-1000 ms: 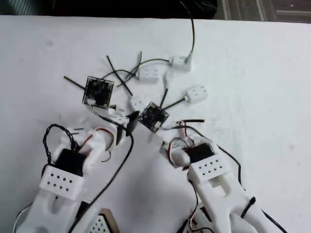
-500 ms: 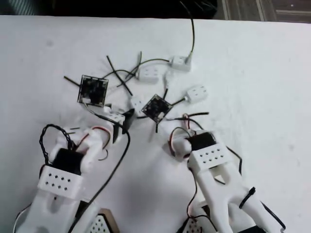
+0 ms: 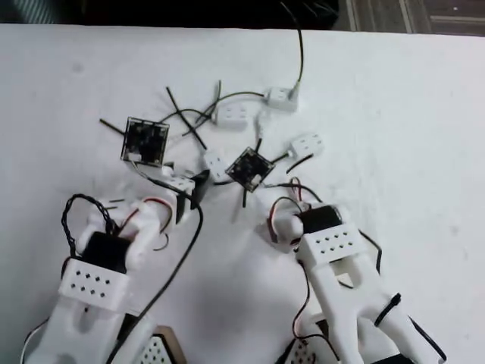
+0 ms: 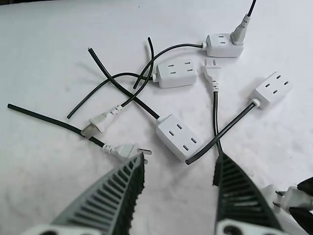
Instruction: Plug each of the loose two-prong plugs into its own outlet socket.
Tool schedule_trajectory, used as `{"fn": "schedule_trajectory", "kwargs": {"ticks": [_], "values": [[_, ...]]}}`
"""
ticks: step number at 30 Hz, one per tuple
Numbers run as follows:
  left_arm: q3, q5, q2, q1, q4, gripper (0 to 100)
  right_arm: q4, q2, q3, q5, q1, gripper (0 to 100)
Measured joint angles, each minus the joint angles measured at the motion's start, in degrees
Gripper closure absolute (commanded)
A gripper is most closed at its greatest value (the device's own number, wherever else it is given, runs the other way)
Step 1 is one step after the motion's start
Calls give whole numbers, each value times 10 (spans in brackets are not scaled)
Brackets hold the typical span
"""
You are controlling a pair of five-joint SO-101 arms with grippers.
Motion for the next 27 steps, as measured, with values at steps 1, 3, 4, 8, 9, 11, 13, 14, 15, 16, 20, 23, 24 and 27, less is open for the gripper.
{"fn": "schedule_trajectory", "kwargs": {"ticks": [1,3,4,8,9,11,13,14,15,16,20,23,24,27], "values": [[0,0,0,0,0,756,0,0,0,0,-4,981],[0,0,0,0,0,756,0,0,0,0,-11,981],[0,0,0,0,0,756,0,0,0,1,-13,981],[0,0,0,0,0,756,-10,7,1,3,-18,981],[0,0,0,0,0,756,-12,7,1,3,-18,981],[0,0,0,0,0,756,-13,12,1,3,-21,981],[0,0,0,0,0,756,-19,25,0,3,-25,981],[0,0,0,0,0,756,-28,33,0,3,-25,981],[0,0,0,0,0,756,-39,44,-2,2,-28,981],[0,0,0,0,0,756,-53,55,-3,4,-31,981],[0,0,0,0,0,756,-64,106,-24,0,-30,981],[0,0,0,0,-1,756,-55,114,-32,0,-30,981],[0,0,0,0,-1,756,-53,115,-33,0,-30,981],[0,0,0,0,-1,756,-53,115,-33,4,-30,981]]}}
